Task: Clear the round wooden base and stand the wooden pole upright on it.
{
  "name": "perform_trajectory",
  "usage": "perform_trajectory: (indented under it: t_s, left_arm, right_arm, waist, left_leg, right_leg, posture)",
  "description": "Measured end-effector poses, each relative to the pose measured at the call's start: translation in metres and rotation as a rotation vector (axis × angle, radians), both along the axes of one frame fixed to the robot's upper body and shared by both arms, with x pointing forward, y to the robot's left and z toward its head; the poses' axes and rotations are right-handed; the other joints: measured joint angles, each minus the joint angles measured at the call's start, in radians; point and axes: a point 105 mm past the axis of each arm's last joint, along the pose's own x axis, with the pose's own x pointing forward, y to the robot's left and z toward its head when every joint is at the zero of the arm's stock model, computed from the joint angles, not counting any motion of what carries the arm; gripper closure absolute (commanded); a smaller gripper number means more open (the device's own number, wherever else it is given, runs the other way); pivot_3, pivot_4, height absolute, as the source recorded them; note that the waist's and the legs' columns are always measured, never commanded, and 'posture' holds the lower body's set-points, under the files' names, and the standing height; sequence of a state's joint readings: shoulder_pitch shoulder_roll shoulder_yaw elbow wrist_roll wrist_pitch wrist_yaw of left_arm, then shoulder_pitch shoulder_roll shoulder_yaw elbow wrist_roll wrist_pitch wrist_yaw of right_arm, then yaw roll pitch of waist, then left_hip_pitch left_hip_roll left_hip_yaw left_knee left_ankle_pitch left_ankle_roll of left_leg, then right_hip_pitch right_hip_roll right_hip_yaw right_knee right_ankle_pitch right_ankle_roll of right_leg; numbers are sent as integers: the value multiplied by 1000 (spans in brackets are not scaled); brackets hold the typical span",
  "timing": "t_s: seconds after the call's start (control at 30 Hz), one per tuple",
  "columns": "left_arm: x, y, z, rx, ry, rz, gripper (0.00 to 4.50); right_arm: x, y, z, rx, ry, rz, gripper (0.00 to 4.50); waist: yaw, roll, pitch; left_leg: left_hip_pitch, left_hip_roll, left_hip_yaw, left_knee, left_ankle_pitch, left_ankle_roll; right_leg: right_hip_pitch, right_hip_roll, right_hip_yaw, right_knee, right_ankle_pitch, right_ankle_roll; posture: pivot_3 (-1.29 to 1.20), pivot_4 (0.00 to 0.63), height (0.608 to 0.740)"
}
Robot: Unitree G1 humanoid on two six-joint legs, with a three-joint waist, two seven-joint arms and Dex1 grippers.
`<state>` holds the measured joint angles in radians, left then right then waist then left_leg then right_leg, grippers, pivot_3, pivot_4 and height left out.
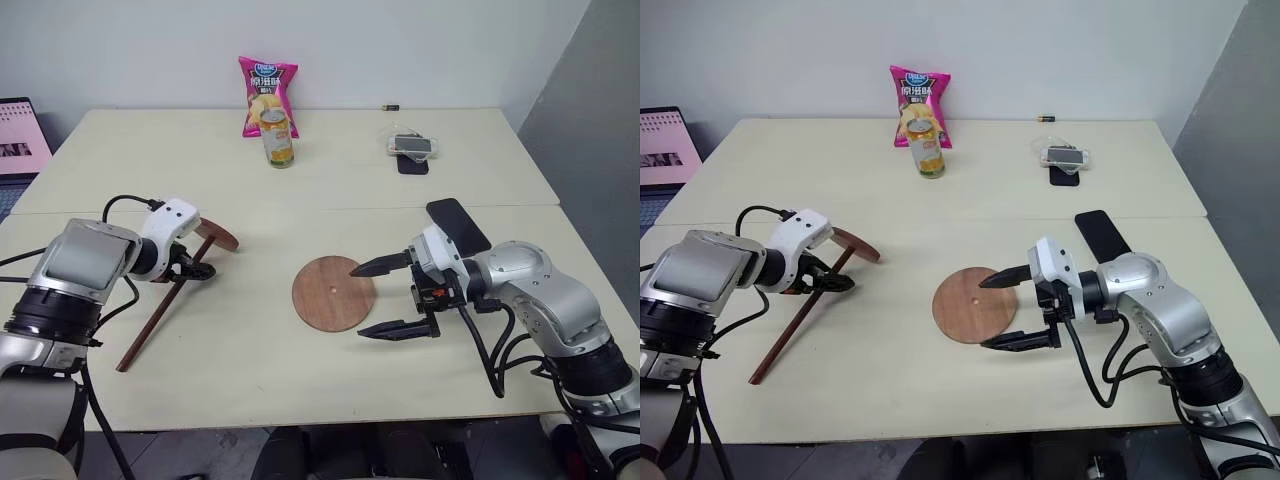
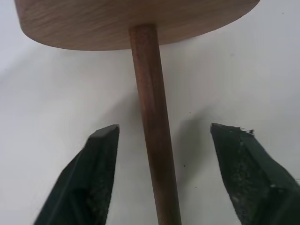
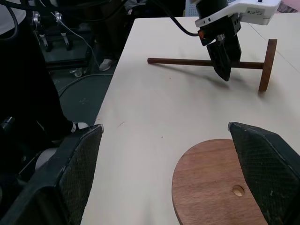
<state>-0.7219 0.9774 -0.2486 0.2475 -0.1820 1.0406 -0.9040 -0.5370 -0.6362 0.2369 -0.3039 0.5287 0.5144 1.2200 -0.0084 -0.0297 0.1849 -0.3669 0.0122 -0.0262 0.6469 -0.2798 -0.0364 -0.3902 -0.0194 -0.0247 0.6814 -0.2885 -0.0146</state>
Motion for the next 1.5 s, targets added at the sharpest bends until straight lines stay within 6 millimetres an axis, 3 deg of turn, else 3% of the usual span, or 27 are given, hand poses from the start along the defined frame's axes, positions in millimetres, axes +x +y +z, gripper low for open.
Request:
perform_trajectory:
  t_s: [0.3,0.73,0.93,1.0,1.07,1.13,1.33,1.5]
  left_arm:
    - [-5,6,-7,-4,24,37,4133]
    - [-7,3,0,-9,-19,21,4240]
    - [0,0,29,-36,-159,0,4240]
    - [11,-20,55,-160,-311,-42,4240]
    - [11,-52,99,-324,-513,-139,4240]
    - [6,-62,115,-356,-589,-189,4240]
    - [-3,-102,113,-398,-750,-284,4240]
    - [-14,-146,124,-623,-852,-376,4240]
  right_arm:
    - [4,4,10,23,-34,-9,0]
    - [4,5,10,30,-35,-13,0]
    - [7,2,13,34,-48,-41,0]
    - [10,-5,15,33,-56,-77,0]
    - [12,-13,20,41,-73,-124,0]
    - [11,-15,21,42,-76,-141,0]
    - [4,-31,16,10,-49,-211,0]
    - [5,-39,10,-27,-48,-311,0]
  waist:
    - [0,0,0]
    - [0,0,0]
    - [1,0,0]
    - [7,-1,0]
    - [9,-1,0]
    - [8,-1,0]
    - [9,-1,0]
    - [10,-1,0]
  left_leg:
    - [0,0,0,0,0,0]
    - [0,0,0,0,0,0]
    - [0,0,0,0,0,0]
    - [-2,0,-1,2,0,0]
    - [-11,2,-4,14,0,-1]
    - [-13,1,-5,16,1,-2]
    - [-14,0,-5,16,0,-1]
    - [-14,-1,-5,17,0,0]
  right_leg:
    - [0,0,0,0,0,0]
    - [0,0,0,0,0,0]
    - [0,-1,0,0,0,0]
    - [0,-1,-2,0,0,0]
    - [-1,-2,-9,0,0,0]
    - [-1,-3,-9,-1,0,1]
    - [-1,-4,-10,-1,2,4]
    - [0,-4,-10,-1,3,5]
  posture:
    - [0,150,740]
    - [0,150,740]
    - [0,150,740]
    - [0,150,740]
    - [0,150,740]
    - [0,150,740]
    - [0,150,740]
    - [0,150,740]
